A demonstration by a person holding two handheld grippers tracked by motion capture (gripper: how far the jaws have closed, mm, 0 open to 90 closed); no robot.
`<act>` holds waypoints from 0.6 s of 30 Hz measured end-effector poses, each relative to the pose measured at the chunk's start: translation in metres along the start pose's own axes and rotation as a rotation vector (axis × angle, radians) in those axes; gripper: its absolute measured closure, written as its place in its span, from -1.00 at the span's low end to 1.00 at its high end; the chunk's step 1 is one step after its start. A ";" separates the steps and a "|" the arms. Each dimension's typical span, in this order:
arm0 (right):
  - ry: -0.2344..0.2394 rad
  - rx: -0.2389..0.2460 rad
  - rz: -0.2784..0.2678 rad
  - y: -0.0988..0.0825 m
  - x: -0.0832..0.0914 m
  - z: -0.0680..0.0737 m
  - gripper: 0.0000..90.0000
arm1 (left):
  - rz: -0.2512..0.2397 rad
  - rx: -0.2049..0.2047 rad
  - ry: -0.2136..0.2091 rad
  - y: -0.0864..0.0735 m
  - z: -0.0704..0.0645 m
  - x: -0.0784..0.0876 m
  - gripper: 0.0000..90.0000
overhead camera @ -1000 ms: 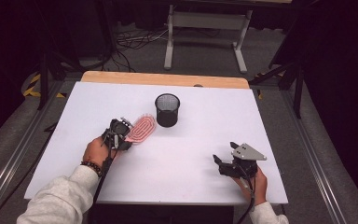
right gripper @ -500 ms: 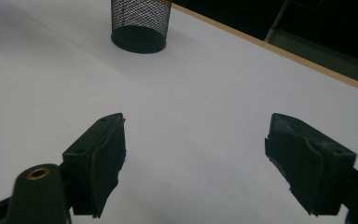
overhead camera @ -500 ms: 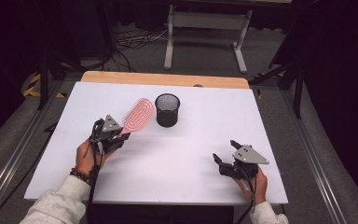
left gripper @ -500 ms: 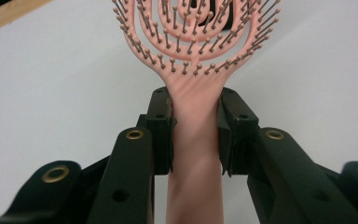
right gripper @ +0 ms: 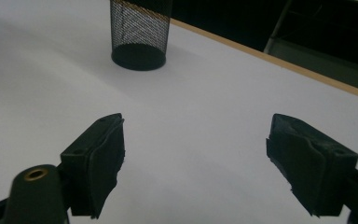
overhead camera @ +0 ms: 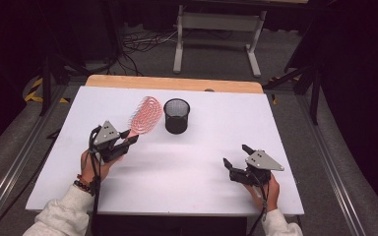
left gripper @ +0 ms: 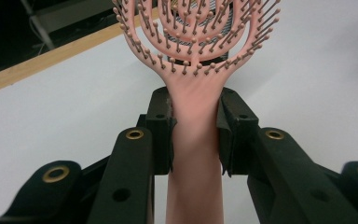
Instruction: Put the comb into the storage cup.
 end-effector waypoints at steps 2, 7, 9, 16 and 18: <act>-0.005 0.026 -0.023 0.009 -0.001 0.004 -0.55 | -0.014 0.003 -0.021 0.003 -0.003 0.000 0.56; 0.012 0.013 -0.077 0.028 -0.005 0.008 -0.56 | -0.037 -0.021 -0.025 0.008 -0.009 -0.002 0.55; 0.014 0.017 -0.085 0.032 -0.006 0.009 -0.56 | -0.041 -0.020 -0.036 0.010 -0.010 -0.003 0.55; 0.032 -0.023 -0.154 0.058 -0.008 0.012 -0.56 | -0.083 -0.008 -0.044 0.017 -0.017 -0.005 0.56; 0.038 -0.033 -0.171 0.065 -0.010 0.015 -0.58 | -0.090 -0.013 -0.043 0.018 -0.020 -0.007 0.55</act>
Point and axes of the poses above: each handheld gripper's, and its own axes: x roughly backward along the jaws, y roughly out of its top, z roughly to its left, the point moved 7 cm from there along -x, roughly forward along the jaws, and after that the axes turned 3 degrees about -z, right-handed, at the moved point
